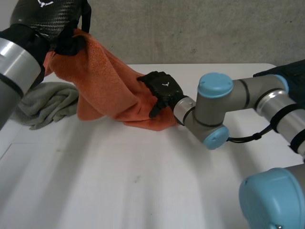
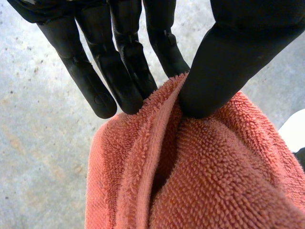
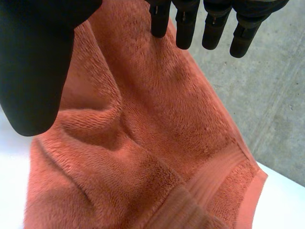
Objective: Fold the laundry.
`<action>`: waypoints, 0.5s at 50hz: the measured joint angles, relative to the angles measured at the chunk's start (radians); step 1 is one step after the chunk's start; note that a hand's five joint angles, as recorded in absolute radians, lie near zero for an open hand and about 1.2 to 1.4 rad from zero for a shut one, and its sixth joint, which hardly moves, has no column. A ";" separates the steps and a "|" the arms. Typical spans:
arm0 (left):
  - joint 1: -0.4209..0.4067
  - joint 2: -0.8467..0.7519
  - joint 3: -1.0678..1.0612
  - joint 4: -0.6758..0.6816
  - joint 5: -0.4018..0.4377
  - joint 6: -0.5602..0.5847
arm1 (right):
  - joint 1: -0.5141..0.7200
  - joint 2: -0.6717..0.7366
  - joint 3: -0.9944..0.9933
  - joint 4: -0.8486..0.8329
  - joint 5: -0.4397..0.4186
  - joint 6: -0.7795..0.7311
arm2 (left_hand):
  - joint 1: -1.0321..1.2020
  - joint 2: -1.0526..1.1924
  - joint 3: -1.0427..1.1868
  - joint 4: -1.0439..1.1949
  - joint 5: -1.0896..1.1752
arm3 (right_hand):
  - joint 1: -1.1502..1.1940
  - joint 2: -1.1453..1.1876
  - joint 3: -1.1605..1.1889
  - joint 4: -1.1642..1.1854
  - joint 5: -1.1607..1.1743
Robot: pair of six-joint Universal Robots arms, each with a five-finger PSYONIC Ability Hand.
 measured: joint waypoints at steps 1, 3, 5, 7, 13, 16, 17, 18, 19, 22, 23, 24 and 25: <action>0.000 0.013 -0.009 0.000 0.005 0.000 | 0.006 0.009 -0.007 -0.007 0.008 0.000 | 0.000 0.000 0.000 0.001 0.000 | 0.000 0.000 0.000 0.000 0.000; 0.002 0.041 -0.028 -0.001 0.015 0.001 | 0.016 0.023 -0.018 -0.018 0.022 0.000 | 0.000 0.000 0.000 0.002 0.000 | 0.000 0.000 0.000 0.000 0.000; 0.007 0.071 -0.049 -0.002 0.026 0.003 | 0.027 0.038 -0.031 -0.027 0.041 0.000 | 0.000 0.000 0.000 0.002 0.000 | 0.000 0.000 0.000 0.000 0.000; 0.013 0.097 -0.067 -0.003 0.037 0.005 | 0.036 0.045 -0.037 -0.031 0.060 0.001 | 0.000 0.000 0.000 0.002 0.000 | 0.000 0.000 0.000 0.000 0.000; 0.044 0.139 -0.110 -0.006 0.068 0.010 | 0.037 0.000 -0.010 -0.009 0.119 0.002 | 0.000 0.000 0.000 0.002 0.000 | 0.000 0.000 0.000 0.000 0.000; 0.070 0.144 -0.124 -0.006 0.078 0.020 | 0.014 -0.066 0.042 0.024 0.128 0.000 | 0.000 0.000 0.000 0.002 0.000 | 0.000 0.000 0.000 0.000 0.000; 0.076 0.144 -0.127 -0.006 0.080 0.023 | 0.007 -0.083 0.056 0.031 0.126 -0.001 | 0.000 0.000 0.000 0.002 0.000 | 0.000 0.000 0.000 0.000 0.000; 0.087 0.145 -0.132 -0.006 0.084 0.029 | -0.007 -0.116 0.083 0.044 0.117 -0.005 | 0.000 0.000 0.000 0.002 0.000 | 0.000 0.000 0.001 0.002 0.000; 0.093 0.145 -0.136 -0.006 0.087 0.034 | -0.017 -0.138 0.101 0.050 0.106 -0.009 | 0.000 0.000 0.000 0.002 0.000 | 0.001 0.000 0.002 0.003 0.000; 0.105 0.147 -0.144 -0.008 0.096 0.047 | -0.046 -0.194 0.150 0.063 0.058 -0.024 | 0.000 0.000 0.000 0.002 0.000 | 0.003 0.000 0.002 0.003 0.000; 0.107 0.149 -0.147 -0.010 0.100 0.052 | -0.055 -0.208 0.161 0.065 0.037 -0.031 | 0.000 0.000 0.000 0.002 0.000 | 0.003 0.000 0.002 0.003 0.000; 0.106 0.152 -0.150 -0.014 0.106 0.057 | -0.064 -0.220 0.170 0.066 0.009 -0.041 | 0.000 0.000 0.000 0.002 0.000 | 0.003 0.000 0.002 0.003 0.000; 0.104 0.156 -0.153 -0.017 0.111 0.061 | -0.071 -0.227 0.173 0.066 -0.020 -0.050 | 0.000 0.000 0.000 0.002 0.000 | 0.003 0.000 0.002 0.003 0.000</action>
